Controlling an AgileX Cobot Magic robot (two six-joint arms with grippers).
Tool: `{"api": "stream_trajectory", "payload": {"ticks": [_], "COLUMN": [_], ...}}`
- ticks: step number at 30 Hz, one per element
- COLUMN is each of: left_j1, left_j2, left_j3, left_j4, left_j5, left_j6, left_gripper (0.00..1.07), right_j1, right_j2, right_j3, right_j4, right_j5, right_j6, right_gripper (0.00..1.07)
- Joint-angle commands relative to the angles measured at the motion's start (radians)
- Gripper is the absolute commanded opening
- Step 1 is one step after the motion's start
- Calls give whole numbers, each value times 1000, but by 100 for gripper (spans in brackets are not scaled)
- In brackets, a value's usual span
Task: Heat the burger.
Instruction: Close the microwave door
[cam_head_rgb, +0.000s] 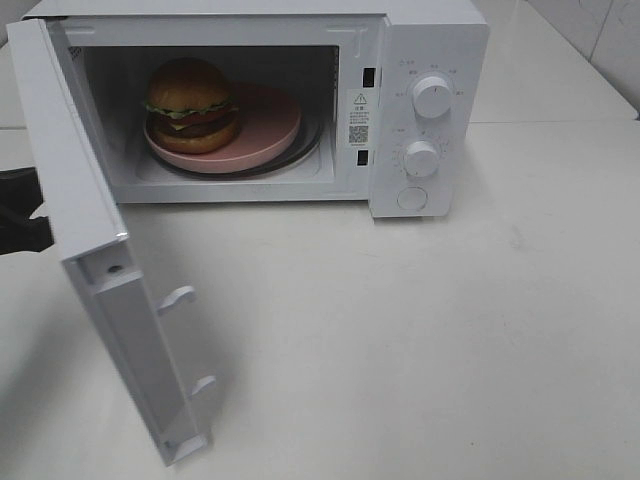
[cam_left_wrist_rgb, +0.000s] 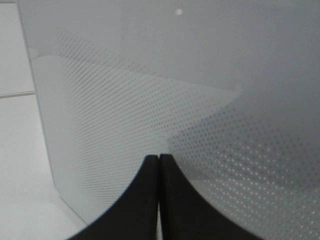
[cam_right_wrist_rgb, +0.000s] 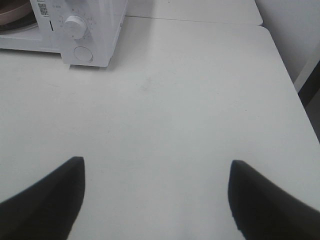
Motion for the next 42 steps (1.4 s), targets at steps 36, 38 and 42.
{"api": "stream_trajectory", "payload": {"ticks": [36,38,42], "left_j1": [-458,-475,-500], "left_j2": [259,273,311], "left_j3": [-487,-517,-576], "left_j4": [-441,-483,-518], "left_j5": [95,109,111], "left_j6": [116,140,158], "left_gripper": [0,0,0], "right_j1": [-3,-3,-3], "right_j2": [-26,-26,-26], "right_j3": [0,0,0], "right_j4": [0,0,0], "right_j5": [-14,-14,-14], "right_j6": [-6,-6,-6], "right_gripper": [76,76,76]}}
